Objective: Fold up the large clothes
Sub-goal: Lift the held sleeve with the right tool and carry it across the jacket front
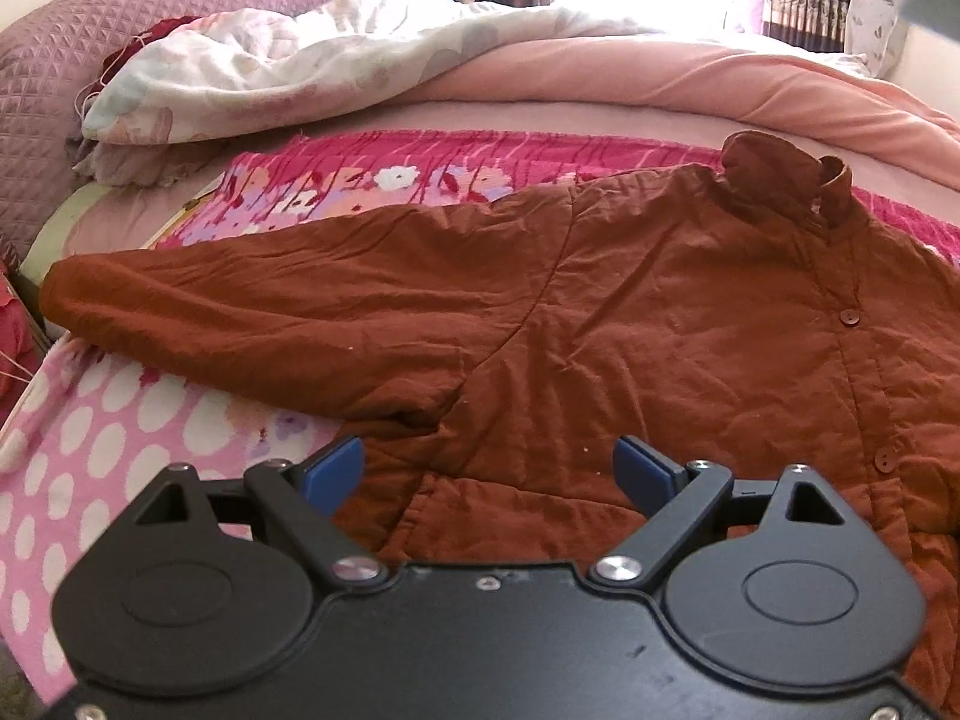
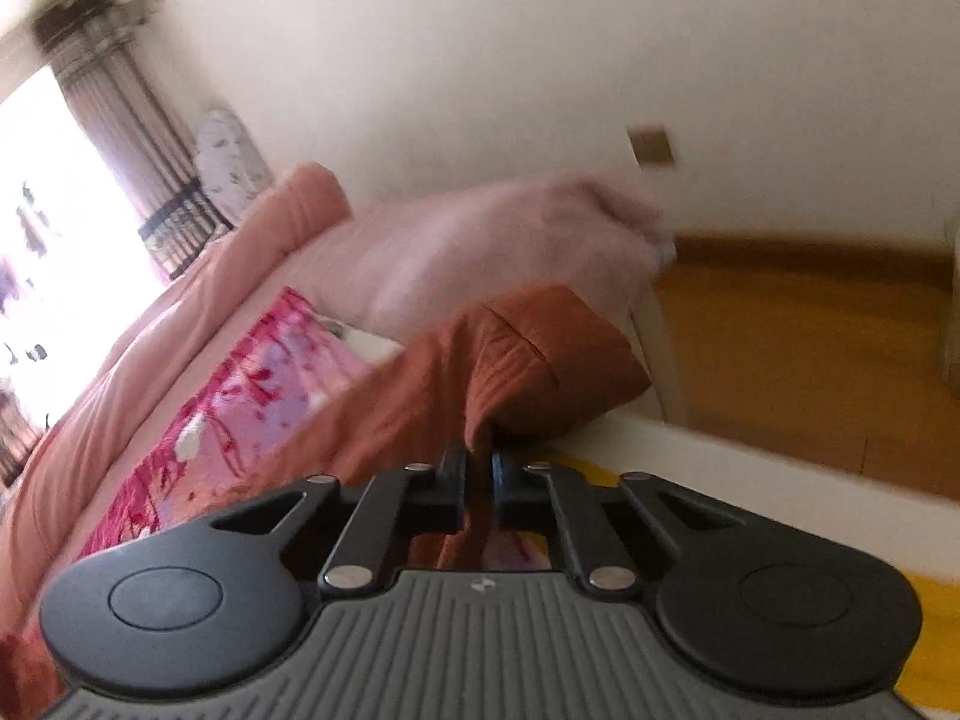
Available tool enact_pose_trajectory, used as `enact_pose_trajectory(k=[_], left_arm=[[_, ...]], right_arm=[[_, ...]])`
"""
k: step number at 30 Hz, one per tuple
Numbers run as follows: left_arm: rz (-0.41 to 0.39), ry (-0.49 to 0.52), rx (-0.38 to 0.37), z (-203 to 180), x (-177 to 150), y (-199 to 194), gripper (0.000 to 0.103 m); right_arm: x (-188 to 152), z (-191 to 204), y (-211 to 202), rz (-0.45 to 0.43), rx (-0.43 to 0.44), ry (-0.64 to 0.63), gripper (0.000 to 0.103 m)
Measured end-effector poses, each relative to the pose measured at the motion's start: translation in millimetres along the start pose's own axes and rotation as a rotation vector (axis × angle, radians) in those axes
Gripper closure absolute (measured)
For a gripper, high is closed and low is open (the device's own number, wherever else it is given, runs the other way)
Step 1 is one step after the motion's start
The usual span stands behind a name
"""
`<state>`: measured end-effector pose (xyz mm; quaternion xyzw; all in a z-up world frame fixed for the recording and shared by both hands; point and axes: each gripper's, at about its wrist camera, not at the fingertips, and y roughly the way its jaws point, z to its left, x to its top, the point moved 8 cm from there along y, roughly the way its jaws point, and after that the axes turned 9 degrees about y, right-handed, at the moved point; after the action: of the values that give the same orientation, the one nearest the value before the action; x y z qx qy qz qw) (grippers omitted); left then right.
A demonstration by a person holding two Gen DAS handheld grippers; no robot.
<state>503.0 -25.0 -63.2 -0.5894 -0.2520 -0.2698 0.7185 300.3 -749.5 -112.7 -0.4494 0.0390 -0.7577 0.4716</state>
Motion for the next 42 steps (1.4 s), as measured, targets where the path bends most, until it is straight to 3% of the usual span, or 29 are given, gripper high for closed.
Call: enact_pose_trajectory(k=[5,9,13,16,20,24,27,28,33,35,39,42], left_arm=[[0.014,-0.023,-0.031,5.6,-2.6,-0.3,0.01],[-0.009,-0.028,-0.049,13.4,-2.9,-8.0,0.01],[-0.022,-0.018,-0.039,27.8,0.6,-11.9,0.01],[-0.023,-0.016,-0.041,40.5,5.2,-12.9,0.01],[-0.043,0.001,-0.065,52.6,8.3,-22.1,0.01],[-0.057,0.02,-0.05,61.5,9.6,-26.9,0.01],[-0.057,0.013,-0.06,64.0,9.8,-27.6,0.01],[-0.054,0.012,-0.062,63.0,9.8,-26.3,0.01],[-0.032,0.013,-0.077,42.9,13.0,-13.8,0.01],[-0.024,0.034,-0.084,29.4,14.6,-9.4,0.01],[-0.017,0.095,-0.081,1.6,17.1,-6.6,0.01],[-0.013,0.133,-0.063,-14.9,17.5,-6.7,0.01]], right_arm=[[12.9,76.9,-45.3,-0.085,0.106,-0.191,0.096],[-8.4,169.7,-93.0,-0.107,0.27,-0.381,0.097],[-68.4,259.0,-133.7,-0.043,0.467,-0.52,0.097],[-134.4,316.9,-163.4,0.038,0.614,-0.628,0.097],[-205.5,346.2,-182.2,0.08,0.666,-0.699,0.101],[-242.2,338.1,-172.2,0.188,0.646,-0.702,0.103],[-234.7,318.7,-168.0,0.204,0.615,-0.654,0.092],[-222.9,308.8,-160.9,0.195,0.592,-0.634,0.086],[-147.0,237.6,-121.2,0.12,0.409,-0.5,0.074],[-116.4,197.9,-109.1,0.08,0.322,-0.431,0.073],[-59.0,101.6,-86.3,0.014,0.124,-0.228,0.058],[-31.8,38.5,-70.8,-0.016,0.031,-0.099,0.058]])
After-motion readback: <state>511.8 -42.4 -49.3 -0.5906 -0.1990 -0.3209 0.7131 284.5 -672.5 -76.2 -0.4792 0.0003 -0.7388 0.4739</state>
